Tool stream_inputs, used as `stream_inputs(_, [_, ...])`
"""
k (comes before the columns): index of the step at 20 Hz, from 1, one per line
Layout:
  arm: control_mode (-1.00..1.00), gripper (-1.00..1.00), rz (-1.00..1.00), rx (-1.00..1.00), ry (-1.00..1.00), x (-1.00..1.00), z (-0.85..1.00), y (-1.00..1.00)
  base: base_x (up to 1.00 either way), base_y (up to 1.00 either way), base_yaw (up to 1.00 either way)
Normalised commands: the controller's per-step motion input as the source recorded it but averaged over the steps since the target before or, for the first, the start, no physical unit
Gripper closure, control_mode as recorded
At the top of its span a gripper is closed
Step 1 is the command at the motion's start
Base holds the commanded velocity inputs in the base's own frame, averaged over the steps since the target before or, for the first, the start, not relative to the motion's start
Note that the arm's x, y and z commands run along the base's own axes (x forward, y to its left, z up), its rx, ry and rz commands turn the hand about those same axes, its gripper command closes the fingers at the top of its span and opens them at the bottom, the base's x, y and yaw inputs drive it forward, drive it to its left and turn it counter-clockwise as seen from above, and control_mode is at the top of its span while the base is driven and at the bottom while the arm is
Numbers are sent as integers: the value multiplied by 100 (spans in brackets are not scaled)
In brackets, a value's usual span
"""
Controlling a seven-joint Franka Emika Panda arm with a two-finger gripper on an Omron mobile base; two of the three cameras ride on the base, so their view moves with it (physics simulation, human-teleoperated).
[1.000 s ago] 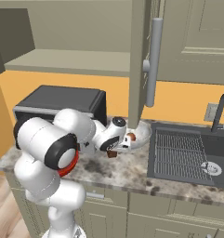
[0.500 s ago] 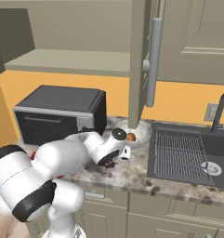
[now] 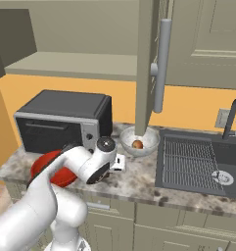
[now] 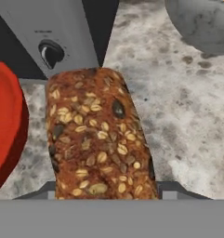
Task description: Pick both bowls and place them on the counter. Then place the bread in one bowl and place the apple in the other bowl.
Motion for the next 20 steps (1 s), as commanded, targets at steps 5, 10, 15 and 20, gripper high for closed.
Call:
stream_inputs(5, [-100, 100, 0, -1, 0, -40, 56, 32, 0, 0, 0])
stream_inputs(10, [-100, 100, 1, 0, 6, -19, 30, 63, 0, 0, 0])
stream_inputs(15, [-100, 100, 4, 0, 10, 0, 16, 80, 0, 0, 0])
stream_inputs(20, [-100, 100, 4, -1, 6, 0, -5, 80, 0, 0, 0])
